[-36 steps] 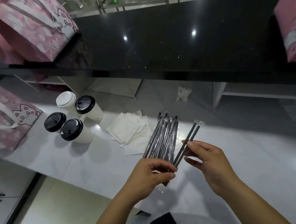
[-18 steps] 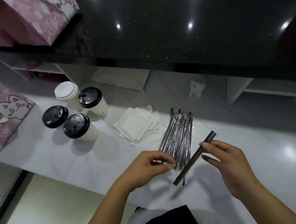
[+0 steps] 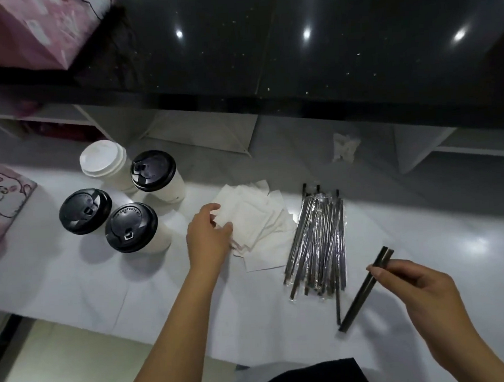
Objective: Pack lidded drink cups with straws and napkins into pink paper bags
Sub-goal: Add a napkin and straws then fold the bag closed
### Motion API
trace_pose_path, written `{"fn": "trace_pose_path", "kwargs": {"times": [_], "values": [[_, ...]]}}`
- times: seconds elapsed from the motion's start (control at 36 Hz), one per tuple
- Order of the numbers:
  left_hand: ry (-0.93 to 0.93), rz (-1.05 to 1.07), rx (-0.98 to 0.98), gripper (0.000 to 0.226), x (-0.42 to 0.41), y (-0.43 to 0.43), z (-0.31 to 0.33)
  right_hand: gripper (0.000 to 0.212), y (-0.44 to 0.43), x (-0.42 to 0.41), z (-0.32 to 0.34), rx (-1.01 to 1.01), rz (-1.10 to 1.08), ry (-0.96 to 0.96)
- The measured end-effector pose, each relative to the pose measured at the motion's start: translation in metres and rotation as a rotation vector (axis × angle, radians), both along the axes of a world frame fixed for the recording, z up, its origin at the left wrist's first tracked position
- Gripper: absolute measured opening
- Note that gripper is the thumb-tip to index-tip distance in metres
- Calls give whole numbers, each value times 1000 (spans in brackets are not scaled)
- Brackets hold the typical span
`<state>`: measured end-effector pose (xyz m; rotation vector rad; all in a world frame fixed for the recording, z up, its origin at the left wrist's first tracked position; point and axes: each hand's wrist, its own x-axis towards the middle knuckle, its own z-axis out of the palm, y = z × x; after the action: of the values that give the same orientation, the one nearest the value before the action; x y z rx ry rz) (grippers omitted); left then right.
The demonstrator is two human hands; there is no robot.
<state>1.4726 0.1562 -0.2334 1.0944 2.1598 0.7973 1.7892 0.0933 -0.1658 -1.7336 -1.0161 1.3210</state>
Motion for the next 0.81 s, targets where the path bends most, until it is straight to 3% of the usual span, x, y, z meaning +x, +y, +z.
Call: {"fn": "trace_pose_path", "kwargs": {"times": [0.28, 0.39, 0.53, 0.69, 0.75, 0.81], "values": [[-114, 57, 159, 8, 4, -11, 15, 10, -9, -8, 2, 24, -21, 3], [-7, -22, 267, 7, 6, -17, 27, 10, -11, -7, 8, 78, 22, 12], [-347, -166, 221, 10, 18, -28, 54, 21, -12, -3, 17, 141, 235, -70], [-474, -373, 103, 8, 41, -41, 76, 5, -7, -7, 35, 281, 486, -141], [-529, -480, 32, 7, 49, -46, 81, 16, -4, -9, 38, 327, 573, -152], [-605, -580, -19, 8, 58, -51, 86, 11, 1, -13, 46, 329, 635, -129]]}}
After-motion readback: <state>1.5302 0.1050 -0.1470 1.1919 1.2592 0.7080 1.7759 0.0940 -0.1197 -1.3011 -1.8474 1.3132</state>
